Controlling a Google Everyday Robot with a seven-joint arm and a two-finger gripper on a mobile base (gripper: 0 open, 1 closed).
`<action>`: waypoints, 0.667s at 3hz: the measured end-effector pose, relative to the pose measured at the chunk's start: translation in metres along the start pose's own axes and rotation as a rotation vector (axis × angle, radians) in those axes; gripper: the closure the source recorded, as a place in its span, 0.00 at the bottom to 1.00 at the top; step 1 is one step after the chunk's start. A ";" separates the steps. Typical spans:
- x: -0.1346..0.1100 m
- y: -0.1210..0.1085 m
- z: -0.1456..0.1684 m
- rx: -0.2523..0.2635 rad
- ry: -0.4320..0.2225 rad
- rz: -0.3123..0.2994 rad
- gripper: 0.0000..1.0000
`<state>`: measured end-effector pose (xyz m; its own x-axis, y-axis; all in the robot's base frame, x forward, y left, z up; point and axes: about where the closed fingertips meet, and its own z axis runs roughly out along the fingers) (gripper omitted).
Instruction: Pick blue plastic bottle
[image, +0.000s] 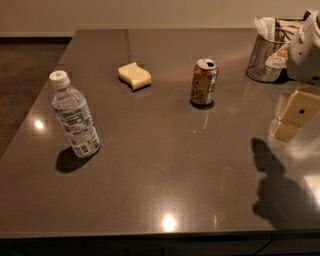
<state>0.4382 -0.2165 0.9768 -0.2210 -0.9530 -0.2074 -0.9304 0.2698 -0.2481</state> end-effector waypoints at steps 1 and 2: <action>-0.003 0.001 0.001 0.010 -0.007 -0.005 0.00; -0.015 0.005 0.012 0.006 -0.055 -0.007 0.00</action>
Offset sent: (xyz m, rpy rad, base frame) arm 0.0062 0.0371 -0.0285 0.1156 -0.0163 0.0427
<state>0.4406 -0.1992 0.9672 -0.1976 -0.9460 -0.2570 -0.9303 0.2637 -0.2551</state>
